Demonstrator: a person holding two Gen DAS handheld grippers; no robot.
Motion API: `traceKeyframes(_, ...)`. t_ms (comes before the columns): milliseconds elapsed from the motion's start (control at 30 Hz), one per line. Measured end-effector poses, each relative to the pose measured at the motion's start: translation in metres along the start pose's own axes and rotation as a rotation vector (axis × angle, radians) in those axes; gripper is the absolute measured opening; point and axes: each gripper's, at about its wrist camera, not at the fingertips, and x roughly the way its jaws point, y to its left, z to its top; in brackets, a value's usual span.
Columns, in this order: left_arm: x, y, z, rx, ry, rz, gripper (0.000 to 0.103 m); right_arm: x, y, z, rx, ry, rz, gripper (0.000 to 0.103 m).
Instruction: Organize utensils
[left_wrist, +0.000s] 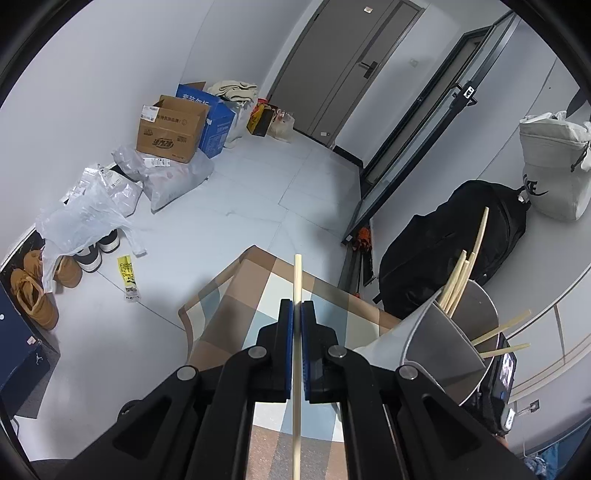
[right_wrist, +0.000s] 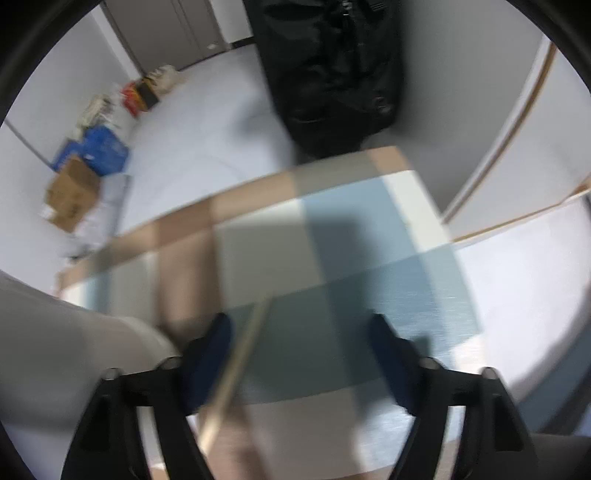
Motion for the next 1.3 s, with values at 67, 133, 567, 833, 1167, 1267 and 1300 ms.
traceKeyframes(67, -0.001, 0.001, 0.001, -0.004, 0.001, -0.006, 0.000, 0.001, 0.005, -0.001, -0.021, -0.009, -0.012, 0.087)
traceKeyframes(133, -0.002, 0.001, 0.001, -0.005, -0.003, -0.007, 0.000, 0.003, 0.010, -0.002, -0.051, -0.018, -0.038, 0.088)
traceKeyframes(567, -0.003, 0.001, 0.002, -0.019, -0.008, -0.004, 0.000, -0.005, 0.012, -0.031, -0.211, -0.103, -0.052, 0.074)
traceKeyframes(833, -0.007, -0.004, 0.000, -0.001, -0.017, -0.009, 0.000, -0.025, -0.013, -0.054, -0.284, -0.082, 0.046, 0.034)
traceKeyframes(1167, -0.011, -0.007, 0.000, 0.007, -0.026, -0.025, 0.000, -0.023, -0.014, -0.041, -0.206, 0.060, 0.175, 0.004)
traceKeyframes(1267, -0.011, -0.006, 0.000, 0.007, -0.024, -0.026, 0.000, -0.022, -0.013, -0.040, -0.215, 0.068, 0.197, 0.000)
traceKeyframes(1300, -0.011, -0.005, 0.000, 0.004, -0.021, -0.026, 0.000, -0.022, -0.014, -0.041, -0.213, 0.078, 0.214, 0.000)
